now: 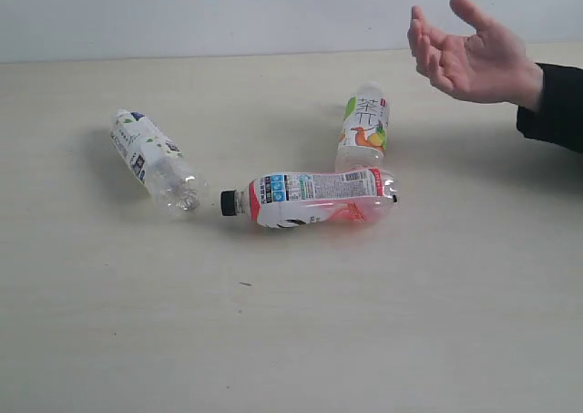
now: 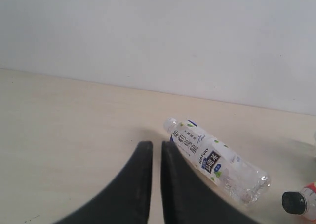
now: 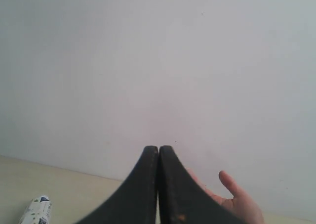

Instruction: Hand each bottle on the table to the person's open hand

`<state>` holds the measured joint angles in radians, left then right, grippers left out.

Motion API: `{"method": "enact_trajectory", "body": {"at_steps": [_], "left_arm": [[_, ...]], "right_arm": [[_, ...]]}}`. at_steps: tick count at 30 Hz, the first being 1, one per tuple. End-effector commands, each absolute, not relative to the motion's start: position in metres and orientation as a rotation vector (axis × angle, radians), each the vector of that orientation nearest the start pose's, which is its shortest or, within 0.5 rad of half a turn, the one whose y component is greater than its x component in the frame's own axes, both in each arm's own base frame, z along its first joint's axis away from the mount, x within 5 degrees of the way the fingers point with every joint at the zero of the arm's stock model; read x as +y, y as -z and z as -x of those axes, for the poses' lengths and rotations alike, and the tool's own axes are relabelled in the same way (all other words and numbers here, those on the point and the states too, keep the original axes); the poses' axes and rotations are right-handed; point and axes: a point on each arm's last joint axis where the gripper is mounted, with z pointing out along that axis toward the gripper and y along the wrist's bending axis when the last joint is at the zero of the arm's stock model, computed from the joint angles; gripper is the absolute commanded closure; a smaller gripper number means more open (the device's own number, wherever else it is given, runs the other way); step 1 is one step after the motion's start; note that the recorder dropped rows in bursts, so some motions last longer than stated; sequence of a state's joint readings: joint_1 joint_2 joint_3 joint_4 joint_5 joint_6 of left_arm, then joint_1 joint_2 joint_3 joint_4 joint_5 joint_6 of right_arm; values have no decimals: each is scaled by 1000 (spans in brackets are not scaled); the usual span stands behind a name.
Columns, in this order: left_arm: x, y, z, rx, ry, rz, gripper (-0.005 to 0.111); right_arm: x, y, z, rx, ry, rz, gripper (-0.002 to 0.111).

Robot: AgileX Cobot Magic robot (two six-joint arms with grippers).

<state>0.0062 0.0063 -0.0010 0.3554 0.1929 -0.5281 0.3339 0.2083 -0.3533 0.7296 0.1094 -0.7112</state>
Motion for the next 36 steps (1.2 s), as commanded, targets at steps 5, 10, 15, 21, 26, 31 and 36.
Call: {"method": "enact_trajectory", "body": {"at_steps": [5, 10, 15, 21, 26, 31, 36], "left_arm": [[6, -197, -56, 1654, 80, 198, 97], [6, -197, -56, 1654, 80, 198, 97], [6, -197, -56, 1654, 80, 198, 97], [6, -197, -56, 1654, 80, 198, 97], [6, -197, -56, 1654, 80, 198, 97], [6, -197, -56, 1654, 80, 198, 97], [6, -197, -56, 1654, 80, 198, 97]], "right_arm": [[29, -307, -57, 1438, -355, 307, 108], [43, -301, -70, 1532, -338, 499, 108], [69, -302, -95, 1697, -366, 738, 108], [113, -302, -158, 2058, -428, 947, 108], [145, -295, -216, 2349, -409, 1106, 108], [169, -274, -265, 2447, -348, 1208, 106], [183, -257, -294, 2410, -298, 1348, 88]]}}
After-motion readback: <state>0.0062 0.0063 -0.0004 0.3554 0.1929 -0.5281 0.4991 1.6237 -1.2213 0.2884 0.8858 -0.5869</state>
